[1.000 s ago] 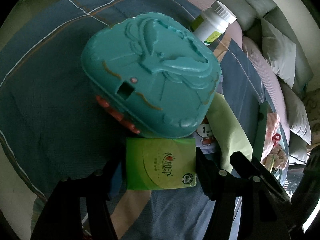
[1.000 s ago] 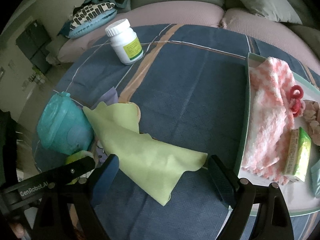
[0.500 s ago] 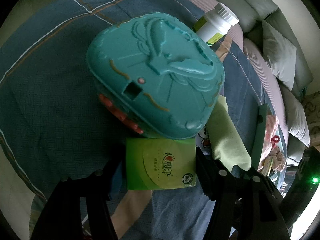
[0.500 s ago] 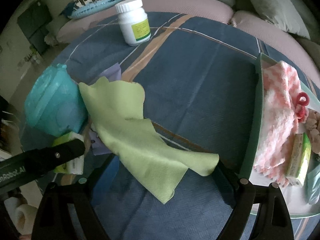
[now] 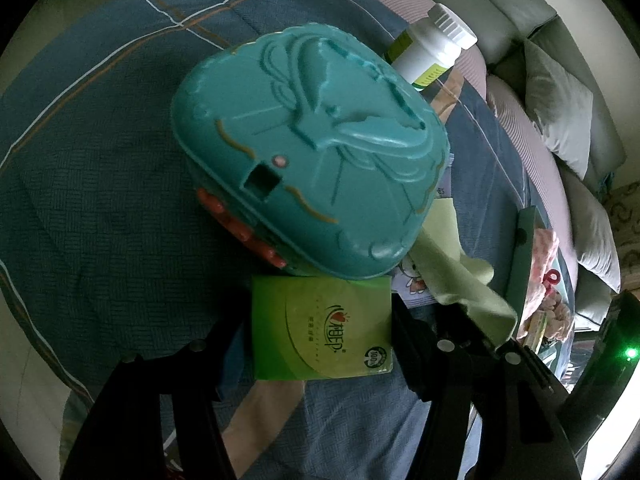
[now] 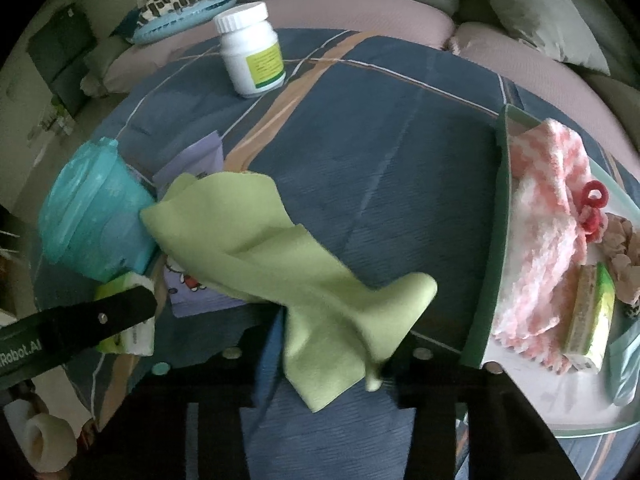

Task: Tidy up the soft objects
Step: 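Grasp the light green cloth with the right tool while the left tool grasps the green tissue pack, then lift the green cloth with the right tool while the left tool lifts the tissue pack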

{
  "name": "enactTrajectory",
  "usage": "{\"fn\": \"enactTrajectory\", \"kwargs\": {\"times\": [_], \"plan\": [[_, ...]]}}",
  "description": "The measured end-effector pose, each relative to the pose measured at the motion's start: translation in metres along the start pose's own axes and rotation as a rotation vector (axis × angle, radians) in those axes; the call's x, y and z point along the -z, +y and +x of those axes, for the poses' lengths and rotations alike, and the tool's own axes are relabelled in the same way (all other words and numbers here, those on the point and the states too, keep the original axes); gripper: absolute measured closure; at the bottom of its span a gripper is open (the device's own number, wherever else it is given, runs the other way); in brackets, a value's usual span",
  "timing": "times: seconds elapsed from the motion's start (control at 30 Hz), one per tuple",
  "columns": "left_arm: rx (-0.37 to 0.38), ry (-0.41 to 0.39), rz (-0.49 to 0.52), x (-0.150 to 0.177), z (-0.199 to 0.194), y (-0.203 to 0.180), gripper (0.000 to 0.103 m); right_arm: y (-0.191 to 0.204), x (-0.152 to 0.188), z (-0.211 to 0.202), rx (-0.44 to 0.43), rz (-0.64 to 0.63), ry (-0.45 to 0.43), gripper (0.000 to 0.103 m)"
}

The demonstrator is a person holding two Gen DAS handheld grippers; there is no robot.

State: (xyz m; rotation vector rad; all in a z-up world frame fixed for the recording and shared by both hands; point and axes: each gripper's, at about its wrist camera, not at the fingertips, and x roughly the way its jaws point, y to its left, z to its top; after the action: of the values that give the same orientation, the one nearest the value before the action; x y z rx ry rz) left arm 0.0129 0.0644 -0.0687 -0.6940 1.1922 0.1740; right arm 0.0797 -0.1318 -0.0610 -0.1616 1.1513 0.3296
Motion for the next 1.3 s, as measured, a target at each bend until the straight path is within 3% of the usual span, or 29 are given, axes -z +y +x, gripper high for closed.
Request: {"fn": "enactTrajectory", "kwargs": {"times": [0.17, 0.23, 0.5, 1.3], "plan": [[-0.001, 0.0, 0.001, 0.0, 0.0, -0.001, 0.037, -0.006, 0.0, -0.003, -0.001, 0.022, -0.014, 0.076], [-0.001, 0.001, 0.003, 0.0, 0.0, -0.001, 0.037, -0.008, -0.003, -0.003, -0.003, 0.022, -0.021, 0.086], [-0.004, 0.0, 0.006, 0.0, 0.0, -0.002, 0.037, -0.01, -0.008, -0.012, -0.006, 0.03, -0.067, 0.093], [0.0, -0.038, 0.07, 0.004, -0.011, -0.029, 0.037, -0.038, -0.008, -0.075, -0.034, 0.135, -0.283, 0.094]]}}
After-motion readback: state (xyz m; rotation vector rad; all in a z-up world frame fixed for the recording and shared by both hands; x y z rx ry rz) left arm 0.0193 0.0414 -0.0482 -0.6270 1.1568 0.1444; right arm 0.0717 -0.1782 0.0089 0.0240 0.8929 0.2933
